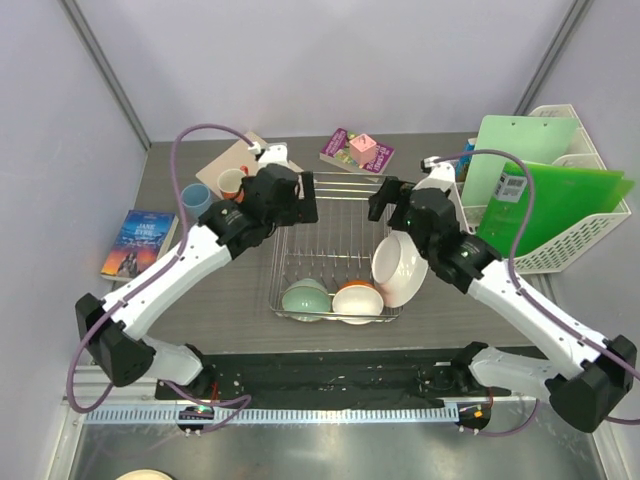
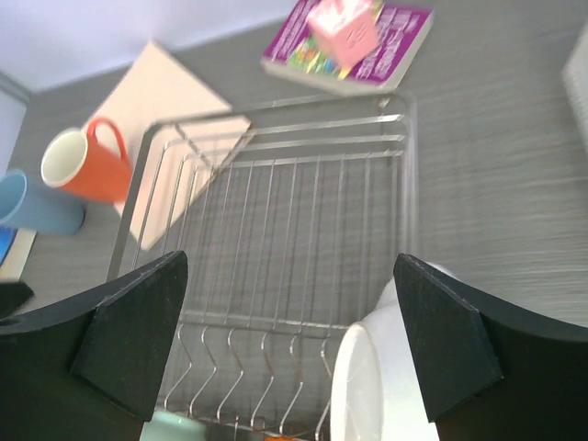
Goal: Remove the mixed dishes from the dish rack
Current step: Pick up the plate from the dish rack.
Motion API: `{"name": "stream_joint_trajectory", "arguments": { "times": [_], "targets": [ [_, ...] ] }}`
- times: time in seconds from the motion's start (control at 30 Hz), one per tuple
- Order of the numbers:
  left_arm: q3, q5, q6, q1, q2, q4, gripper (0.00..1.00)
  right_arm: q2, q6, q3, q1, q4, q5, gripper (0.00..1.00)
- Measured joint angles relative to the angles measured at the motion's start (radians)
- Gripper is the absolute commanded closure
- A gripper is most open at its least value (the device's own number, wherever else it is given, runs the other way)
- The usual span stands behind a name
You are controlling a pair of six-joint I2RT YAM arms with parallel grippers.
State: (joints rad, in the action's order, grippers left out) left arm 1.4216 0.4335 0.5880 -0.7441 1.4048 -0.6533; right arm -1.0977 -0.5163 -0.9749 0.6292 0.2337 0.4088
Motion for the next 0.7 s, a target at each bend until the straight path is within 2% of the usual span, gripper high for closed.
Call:
{"name": "stream_joint_trajectory", "arguments": {
  "times": [0.1, 0.17, 0.37, 0.5, 0.6, 0.7],
  "targets": [
    [-0.072, -0.005, 0.021, -0.01, -0.055, 0.018, 0.0, 0.077, 0.028, -0.026, 0.016, 0.042, 0.093, 0.0],
    [-0.148, -0.016, 0.042, -0.012, -0.113, 0.051, 0.0, 0.2, 0.035, -0.002, 0.018, 0.066, 0.133, 0.0],
    [-0.364, -0.098, 0.139, 0.017, -0.272, 0.191, 0.0, 0.468, -0.005, 0.008, 0.018, 0.188, 0.13, 0.0],
    [-0.41, -0.161, 0.163, 0.037, -0.321, 0.262, 0.0, 0.528, -0.06, 0.043, 0.018, 0.254, 0.1, 0.12],
    [-0.41, -0.203, 0.169, 0.038, -0.319, 0.301, 0.0, 0.54, -0.122, 0.145, 0.018, 0.293, 0.054, 0.19],
    [-0.41, -0.234, 0.177, 0.038, -0.304, 0.312, 0.0, 0.554, -0.171, 0.243, 0.018, 0.326, 0.021, 0.19]
  ]
}}
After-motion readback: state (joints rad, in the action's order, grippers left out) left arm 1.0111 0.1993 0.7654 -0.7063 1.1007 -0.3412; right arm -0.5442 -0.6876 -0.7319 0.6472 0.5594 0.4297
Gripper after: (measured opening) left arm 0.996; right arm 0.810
